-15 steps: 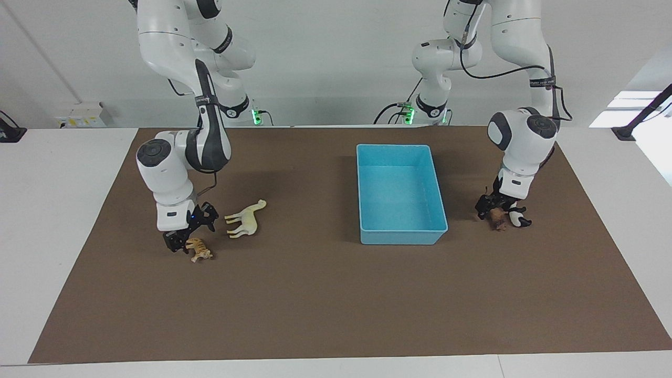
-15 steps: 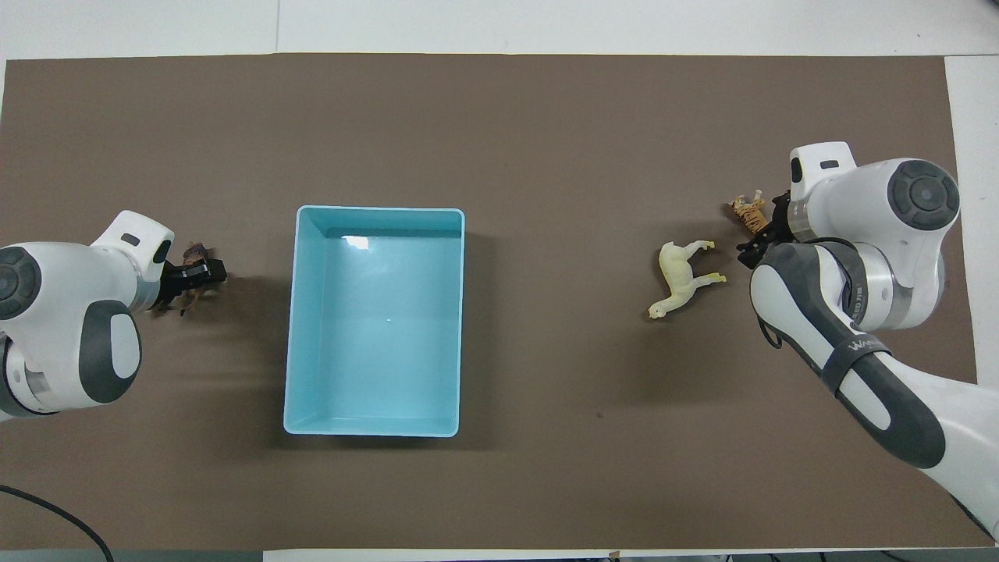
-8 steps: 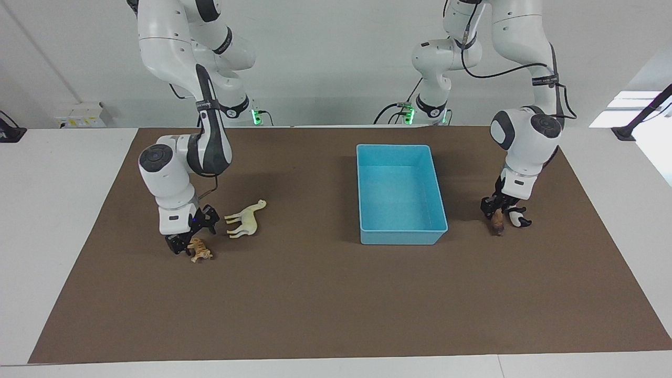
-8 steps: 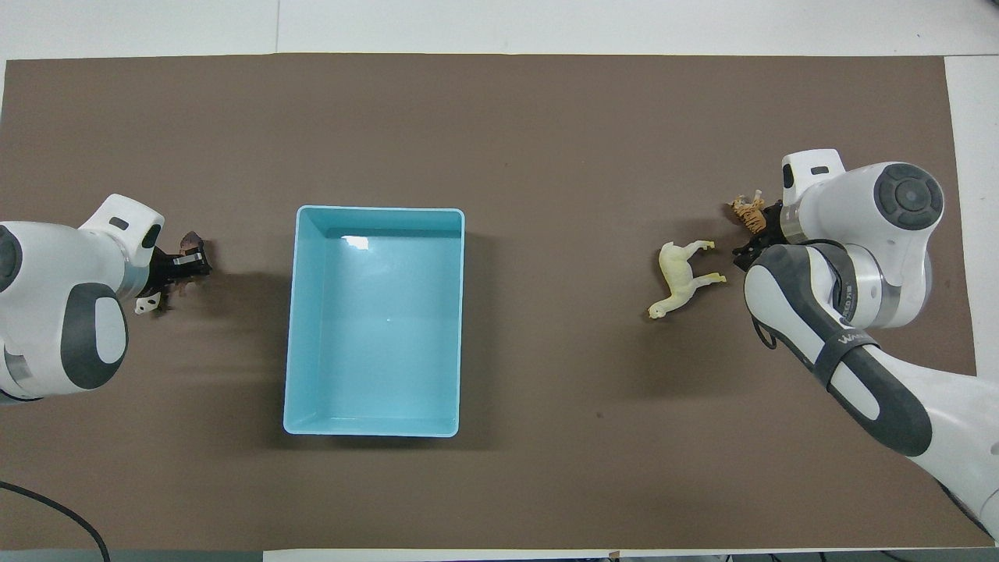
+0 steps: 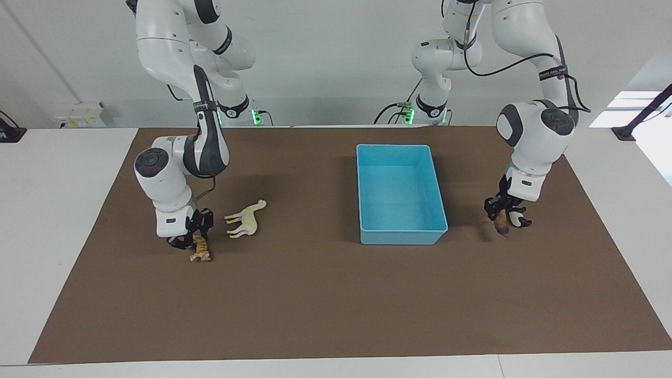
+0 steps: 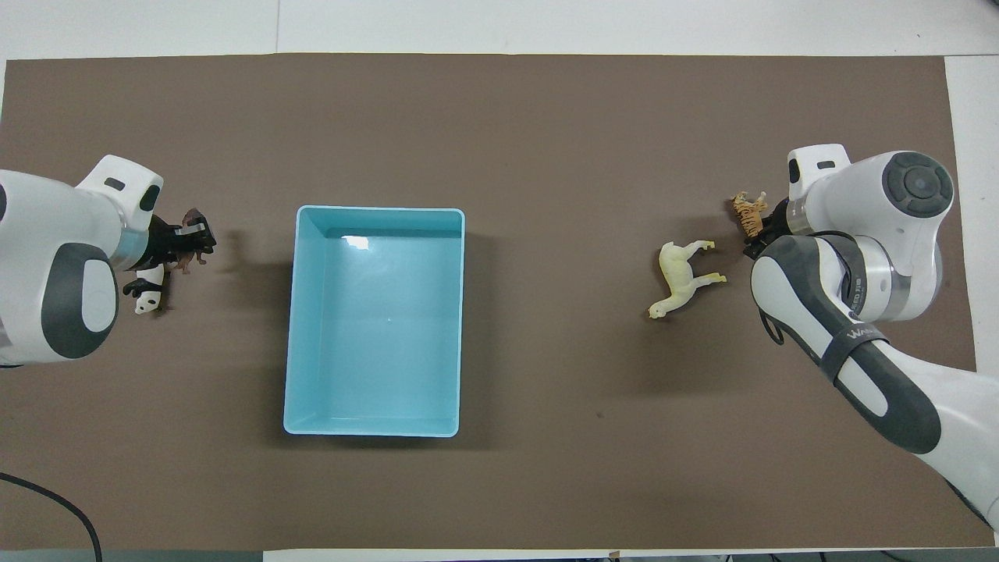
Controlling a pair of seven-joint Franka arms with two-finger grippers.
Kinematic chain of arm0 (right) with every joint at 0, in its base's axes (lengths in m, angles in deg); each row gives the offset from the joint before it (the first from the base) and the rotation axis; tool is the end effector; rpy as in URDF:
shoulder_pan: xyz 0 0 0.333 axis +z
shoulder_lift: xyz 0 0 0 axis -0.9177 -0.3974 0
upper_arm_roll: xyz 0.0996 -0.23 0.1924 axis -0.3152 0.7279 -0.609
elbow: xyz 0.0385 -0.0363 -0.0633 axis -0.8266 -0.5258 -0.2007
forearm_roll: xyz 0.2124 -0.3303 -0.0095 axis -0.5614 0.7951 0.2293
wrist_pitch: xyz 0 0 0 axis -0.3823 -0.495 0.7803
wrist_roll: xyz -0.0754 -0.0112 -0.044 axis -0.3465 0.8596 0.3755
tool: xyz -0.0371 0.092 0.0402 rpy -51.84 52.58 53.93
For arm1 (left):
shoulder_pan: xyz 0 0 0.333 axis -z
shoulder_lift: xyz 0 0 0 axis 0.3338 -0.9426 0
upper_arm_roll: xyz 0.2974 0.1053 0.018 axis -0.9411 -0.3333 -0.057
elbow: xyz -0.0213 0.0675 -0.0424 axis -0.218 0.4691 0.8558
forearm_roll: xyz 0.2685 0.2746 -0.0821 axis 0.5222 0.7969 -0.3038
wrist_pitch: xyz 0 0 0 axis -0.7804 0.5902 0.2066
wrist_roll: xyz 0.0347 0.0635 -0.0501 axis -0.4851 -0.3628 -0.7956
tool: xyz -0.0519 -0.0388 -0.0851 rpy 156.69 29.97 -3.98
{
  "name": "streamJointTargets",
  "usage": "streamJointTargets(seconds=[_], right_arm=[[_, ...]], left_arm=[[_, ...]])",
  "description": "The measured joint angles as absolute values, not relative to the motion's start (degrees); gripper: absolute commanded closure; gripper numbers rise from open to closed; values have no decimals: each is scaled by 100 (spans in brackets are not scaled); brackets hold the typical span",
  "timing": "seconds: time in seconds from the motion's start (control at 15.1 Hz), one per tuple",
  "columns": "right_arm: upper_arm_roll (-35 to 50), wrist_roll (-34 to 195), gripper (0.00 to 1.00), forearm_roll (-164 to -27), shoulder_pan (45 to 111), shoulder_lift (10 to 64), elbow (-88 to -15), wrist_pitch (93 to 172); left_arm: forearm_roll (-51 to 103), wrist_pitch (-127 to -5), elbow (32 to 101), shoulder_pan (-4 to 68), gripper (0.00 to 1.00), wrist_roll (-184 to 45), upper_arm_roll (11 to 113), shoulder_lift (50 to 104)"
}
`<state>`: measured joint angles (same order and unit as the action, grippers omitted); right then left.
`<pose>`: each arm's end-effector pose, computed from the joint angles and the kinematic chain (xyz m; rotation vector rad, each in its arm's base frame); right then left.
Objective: Put all toys into storage box
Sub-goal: 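Lower the brown horse into the blue box and open the left gripper, then box the dog with the right gripper while the left gripper reaches the panda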
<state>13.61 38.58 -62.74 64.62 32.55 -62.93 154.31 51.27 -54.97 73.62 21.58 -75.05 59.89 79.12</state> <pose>0.6112 -0.0104 0.2892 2.7929 1.3196 0.0846 0.5837 -0.0300 0.3914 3.0843 0.4823 0.1039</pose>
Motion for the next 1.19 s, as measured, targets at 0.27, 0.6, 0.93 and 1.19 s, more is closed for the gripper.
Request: streamJointTargets(seconds=[0.27, 0.6, 0.93, 1.19], right_arm=[[1363, 3885, 100, -6271, 6472, 3334, -5890, 14894], [1324, 4696, 100, -6276, 6540, 4025, -5103, 13148], [1267, 6767, 100, -6284, 7496, 4292, -4220, 11705], [1230, 9188, 100, -6430, 8735, 4228, -3796, 11425]], left_arm=[[5130, -4411, 6456, 3305, 100, -9415, 6044, 7967], [5131, -4362, 6816, 4196, 0, -10119, 6070, 8052], [5328, -4165, 6846, 3949, 0, -9492, 5915, 8313], [5607, -4347, 6853, 2603, 0, -6780, 5842, 8429]])
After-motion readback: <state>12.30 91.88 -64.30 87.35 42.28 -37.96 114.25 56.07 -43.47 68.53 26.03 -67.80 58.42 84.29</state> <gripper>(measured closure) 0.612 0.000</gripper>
